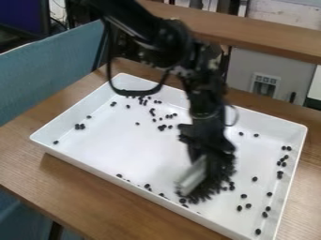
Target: Sweep into pile
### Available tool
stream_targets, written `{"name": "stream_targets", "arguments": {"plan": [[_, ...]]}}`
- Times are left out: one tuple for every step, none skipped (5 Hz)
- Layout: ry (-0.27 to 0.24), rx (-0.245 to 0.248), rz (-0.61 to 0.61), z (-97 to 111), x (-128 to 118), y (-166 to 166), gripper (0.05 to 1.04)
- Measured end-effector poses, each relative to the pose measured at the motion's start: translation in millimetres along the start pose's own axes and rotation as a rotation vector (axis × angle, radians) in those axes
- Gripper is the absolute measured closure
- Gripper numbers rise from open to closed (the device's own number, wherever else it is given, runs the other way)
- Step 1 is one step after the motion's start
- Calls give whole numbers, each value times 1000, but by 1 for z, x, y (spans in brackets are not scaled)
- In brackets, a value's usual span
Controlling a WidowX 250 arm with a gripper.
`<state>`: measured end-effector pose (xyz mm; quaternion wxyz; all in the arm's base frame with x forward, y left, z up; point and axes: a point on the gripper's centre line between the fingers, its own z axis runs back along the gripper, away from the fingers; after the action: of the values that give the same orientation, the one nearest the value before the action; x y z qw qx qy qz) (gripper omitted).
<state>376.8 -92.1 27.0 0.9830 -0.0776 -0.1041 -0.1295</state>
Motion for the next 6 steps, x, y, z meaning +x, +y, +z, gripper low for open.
{"name": "stream_targets", "arguments": {"plan": [[-24,-9,21,10,16,-7,697],[-15,63,64,23,23,9,696],[14,164,143,43,24,56,697],[16,252,299,53,12,107,697],[35,278,402,52,5,154,697],[53,269,446,46,-1,207,697]]}}
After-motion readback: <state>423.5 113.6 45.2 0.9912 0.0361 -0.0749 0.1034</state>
